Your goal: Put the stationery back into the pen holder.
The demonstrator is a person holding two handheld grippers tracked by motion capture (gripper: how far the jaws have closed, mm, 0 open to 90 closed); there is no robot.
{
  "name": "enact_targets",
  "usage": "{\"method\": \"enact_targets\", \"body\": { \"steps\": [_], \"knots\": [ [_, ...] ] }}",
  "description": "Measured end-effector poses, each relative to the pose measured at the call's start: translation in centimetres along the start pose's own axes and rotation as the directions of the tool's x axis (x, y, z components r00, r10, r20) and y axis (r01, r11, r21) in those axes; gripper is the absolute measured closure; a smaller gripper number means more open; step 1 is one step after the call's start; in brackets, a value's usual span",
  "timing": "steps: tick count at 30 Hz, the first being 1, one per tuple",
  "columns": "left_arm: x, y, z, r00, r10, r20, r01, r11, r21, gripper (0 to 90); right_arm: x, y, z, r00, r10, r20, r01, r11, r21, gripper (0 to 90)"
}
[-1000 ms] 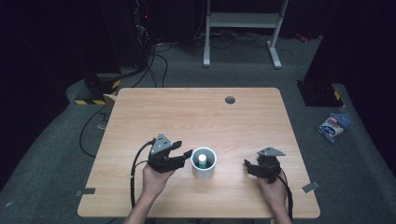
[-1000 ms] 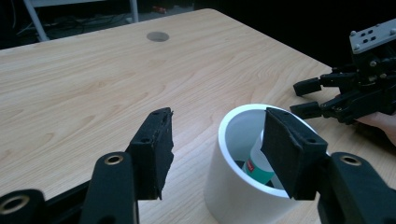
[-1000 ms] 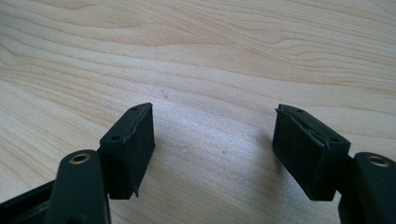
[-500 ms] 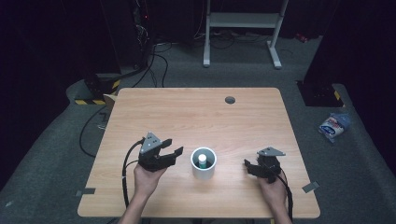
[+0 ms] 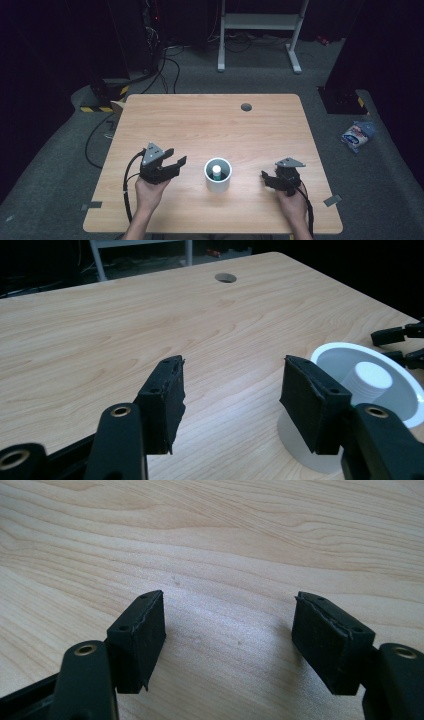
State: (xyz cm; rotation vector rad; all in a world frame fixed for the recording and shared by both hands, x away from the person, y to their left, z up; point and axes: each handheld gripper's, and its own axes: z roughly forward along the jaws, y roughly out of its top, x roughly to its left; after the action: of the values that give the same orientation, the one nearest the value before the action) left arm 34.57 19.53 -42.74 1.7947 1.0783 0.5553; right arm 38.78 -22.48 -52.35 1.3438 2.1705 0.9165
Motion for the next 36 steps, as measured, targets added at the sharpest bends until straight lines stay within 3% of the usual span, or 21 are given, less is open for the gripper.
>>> {"method": "enact_targets", "body": {
  "steps": [12, 36],
  "knots": [
    [1.4, -1.1, -0.4, 0.9981, -0.046, -0.041, 0.046, 0.9989, 0.003, 42.5, 0.0, 0.0, 0.0, 1.0, 0.002, 0.001, -0.002, 1.0, 0.001, 29.6],
    [3.5, -3.3, -0.6, 0.9902, -0.091, -0.106, 0.094, 0.9951, 0.03, 41.1, 0.0, 0.0, 0.0, 1.0, 0.0, 0.001, 0.0, 1.0, 0.002, 29.6]
  ]
}}
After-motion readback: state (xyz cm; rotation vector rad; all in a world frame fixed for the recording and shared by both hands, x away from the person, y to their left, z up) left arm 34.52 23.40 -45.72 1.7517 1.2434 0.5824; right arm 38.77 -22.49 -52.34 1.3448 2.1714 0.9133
